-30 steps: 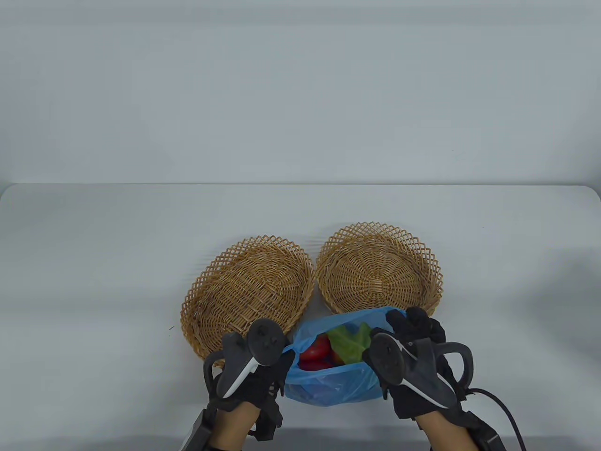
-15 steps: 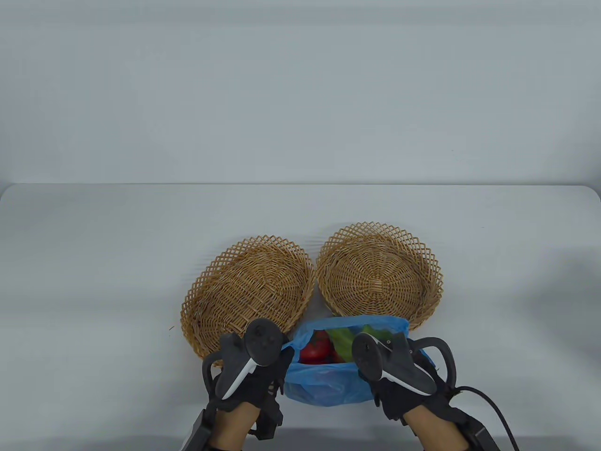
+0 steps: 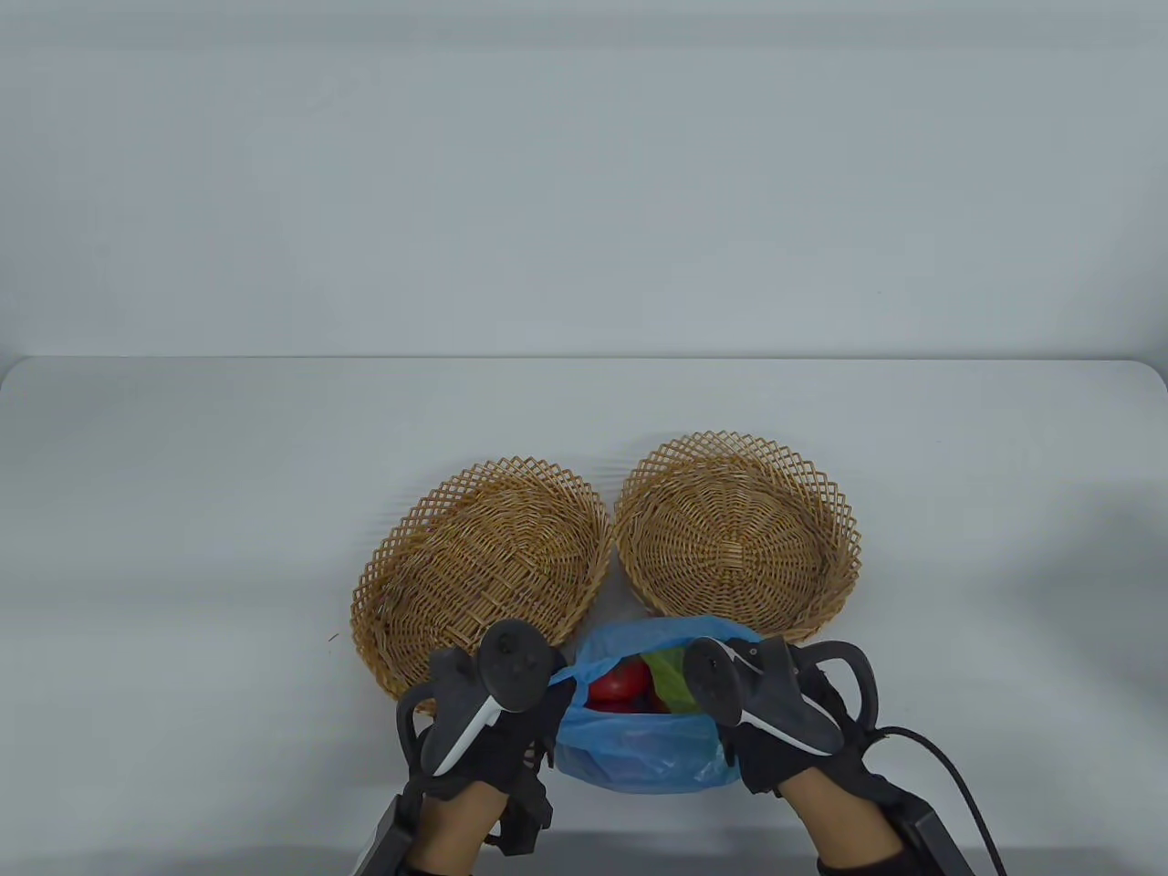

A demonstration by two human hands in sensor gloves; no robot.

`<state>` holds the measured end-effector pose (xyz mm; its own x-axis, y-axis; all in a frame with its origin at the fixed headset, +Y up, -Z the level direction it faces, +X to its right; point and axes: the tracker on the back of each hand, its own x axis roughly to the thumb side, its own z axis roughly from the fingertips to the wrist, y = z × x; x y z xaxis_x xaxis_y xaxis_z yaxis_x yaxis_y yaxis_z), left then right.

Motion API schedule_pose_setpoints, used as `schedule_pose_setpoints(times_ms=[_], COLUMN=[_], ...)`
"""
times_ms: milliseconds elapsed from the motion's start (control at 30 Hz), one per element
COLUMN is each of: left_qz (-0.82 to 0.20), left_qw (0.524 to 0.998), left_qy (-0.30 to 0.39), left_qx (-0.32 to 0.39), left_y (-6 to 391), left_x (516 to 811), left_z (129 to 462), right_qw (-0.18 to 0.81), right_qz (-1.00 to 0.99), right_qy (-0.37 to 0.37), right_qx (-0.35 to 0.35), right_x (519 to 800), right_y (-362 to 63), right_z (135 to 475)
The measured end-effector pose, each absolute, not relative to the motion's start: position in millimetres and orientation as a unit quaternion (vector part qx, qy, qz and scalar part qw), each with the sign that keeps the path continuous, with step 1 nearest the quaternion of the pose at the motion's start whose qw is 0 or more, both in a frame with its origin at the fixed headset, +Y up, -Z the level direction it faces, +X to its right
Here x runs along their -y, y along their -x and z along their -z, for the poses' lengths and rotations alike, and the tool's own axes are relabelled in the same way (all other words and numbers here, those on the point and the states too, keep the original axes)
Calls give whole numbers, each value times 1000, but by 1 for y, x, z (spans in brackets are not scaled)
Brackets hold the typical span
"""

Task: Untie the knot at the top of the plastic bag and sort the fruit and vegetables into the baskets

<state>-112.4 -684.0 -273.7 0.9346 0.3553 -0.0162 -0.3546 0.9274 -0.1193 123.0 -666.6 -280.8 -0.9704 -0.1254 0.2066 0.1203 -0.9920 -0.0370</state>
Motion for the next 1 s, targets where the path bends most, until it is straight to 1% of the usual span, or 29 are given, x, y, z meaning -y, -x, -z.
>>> schedule_pose_setpoints(times_ms=[33, 100, 167, 200, 233, 333, 400, 433, 500, 600, 667, 833, 867, 900, 933, 967, 1000], left_qz=[-181, -180, -179, -180, -182, -179, -181, -181, -184, -182, -183, -186, -186, -186, -185, -186, -188], left_qw=[982, 982, 982, 982, 981, 981, 981, 981, 981, 981, 981, 980, 980, 980, 980, 980, 980], left_qy=[60, 61, 61, 61, 63, 68, 67, 66, 69, 69, 70, 69, 68, 69, 69, 68, 68], left_qx=[3, 3, 2, 2, 1, 0, 1, 1, 2, 2, 1, -2, -2, -2, -2, 0, 1], left_y=[112, 112, 112, 112, 113, 113, 113, 113, 113, 112, 112, 113, 113, 113, 113, 113, 113], left_x=[684, 684, 684, 684, 685, 686, 686, 686, 686, 686, 686, 686, 686, 686, 686, 686, 686], left_z=[274, 274, 273, 273, 274, 275, 275, 275, 275, 275, 275, 275, 275, 276, 276, 275, 275], right_qw=[66, 79, 109, 122, 123, 115, 116, 121, 143, 159, 169, 156, 153, 147, 150, 153, 151], right_qz=[992, 990, 984, 981, 980, 980, 981, 982, 983, 982, 980, 981, 981, 983, 983, 980, 980], right_qy=[102, 109, 113, 104, 100, 102, 98, 96, 100, 100, 105, 115, 114, 108, 102, 87, 81], right_qx=[11, 35, 83, 113, 121, 130, 123, 111, 60, 32, -4, -19, -17, 6, 39, 88, 103], right_x=[668, 671, 674, 676, 677, 680, 681, 683, 685, 689, 691, 690, 690, 690, 692, 695, 697], right_y=[-123, -120, -116, -115, -114, -115, -114, -113, -109, -104, -101, -103, -103, -106, -108, -109, -109], right_z=[281, 278, 275, 273, 273, 276, 276, 277, 280, 284, 287, 288, 288, 290, 291, 293, 294])
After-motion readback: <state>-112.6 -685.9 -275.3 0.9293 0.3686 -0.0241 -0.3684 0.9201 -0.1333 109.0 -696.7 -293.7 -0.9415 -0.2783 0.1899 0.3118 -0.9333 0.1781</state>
